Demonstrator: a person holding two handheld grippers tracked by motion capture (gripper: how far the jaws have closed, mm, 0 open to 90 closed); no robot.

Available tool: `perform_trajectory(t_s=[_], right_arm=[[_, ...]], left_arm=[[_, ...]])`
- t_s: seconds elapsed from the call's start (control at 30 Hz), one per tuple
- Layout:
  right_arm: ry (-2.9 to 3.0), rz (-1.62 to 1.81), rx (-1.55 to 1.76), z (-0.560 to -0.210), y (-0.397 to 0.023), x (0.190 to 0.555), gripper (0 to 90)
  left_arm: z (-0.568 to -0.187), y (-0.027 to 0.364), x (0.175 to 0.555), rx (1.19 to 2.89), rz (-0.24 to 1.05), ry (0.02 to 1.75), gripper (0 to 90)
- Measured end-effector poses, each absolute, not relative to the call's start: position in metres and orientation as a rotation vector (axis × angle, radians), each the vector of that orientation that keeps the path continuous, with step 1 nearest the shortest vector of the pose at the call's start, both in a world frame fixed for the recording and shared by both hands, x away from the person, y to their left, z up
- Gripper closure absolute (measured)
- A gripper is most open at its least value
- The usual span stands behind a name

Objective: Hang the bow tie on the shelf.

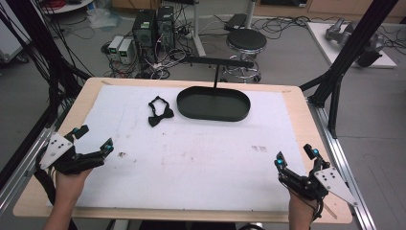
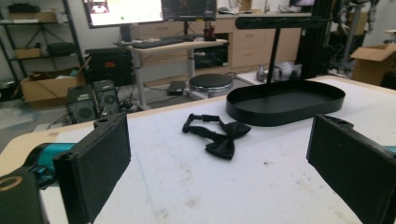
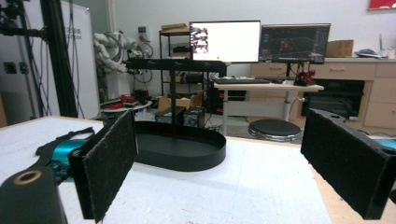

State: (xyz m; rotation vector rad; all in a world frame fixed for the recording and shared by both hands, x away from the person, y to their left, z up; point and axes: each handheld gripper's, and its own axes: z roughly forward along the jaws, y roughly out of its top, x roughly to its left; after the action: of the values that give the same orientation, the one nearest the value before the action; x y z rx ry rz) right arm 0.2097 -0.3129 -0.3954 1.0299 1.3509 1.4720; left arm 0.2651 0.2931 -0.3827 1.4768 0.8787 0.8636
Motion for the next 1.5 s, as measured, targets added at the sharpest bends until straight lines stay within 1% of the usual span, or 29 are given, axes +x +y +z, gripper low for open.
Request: perform_trajectory(t_s=[0.33,0.57,0.63,0.83,1.1,1.23,1.47,1.5], right_arm=[[1.401,1.477,1.0,-0.398,-0.306,0.213,10.1],[1.42,1.488,0.998,-0.4,-0.306,0.215,10.1],[1.431,1.488,0.993,-0.4,-0.305,0.216,10.1],[1.453,1.486,0.988,-0.402,-0.303,0.219,10.1],[1.452,1.49,0.998,-0.405,-0.306,0.22,10.1],[1.454,1.486,1.004,-0.407,-0.307,0.221,10.1],[1.461,1.489,1.011,-0.41,-0.31,0.223,10.1],[1.461,1.49,1.01,-0.411,-0.31,0.223,10.1]], left_arm=[[-0.365,0.268,0.297,1.556,0.825,0.8,6.8],[-0.362,0.252,0.322,1.627,0.774,0.775,6.9],[-0.363,0.245,0.333,1.662,0.752,0.756,7.0],[-0.372,0.232,0.358,1.719,0.709,0.771,7.0],[-0.376,0.214,0.388,1.769,0.698,0.767,7.3],[-0.377,0.197,0.412,1.853,0.661,0.743,9.2],[-0.388,0.184,0.436,1.942,0.637,0.737,12.5],[-0.39,0.183,0.439,1.966,0.639,0.741,14.0]])
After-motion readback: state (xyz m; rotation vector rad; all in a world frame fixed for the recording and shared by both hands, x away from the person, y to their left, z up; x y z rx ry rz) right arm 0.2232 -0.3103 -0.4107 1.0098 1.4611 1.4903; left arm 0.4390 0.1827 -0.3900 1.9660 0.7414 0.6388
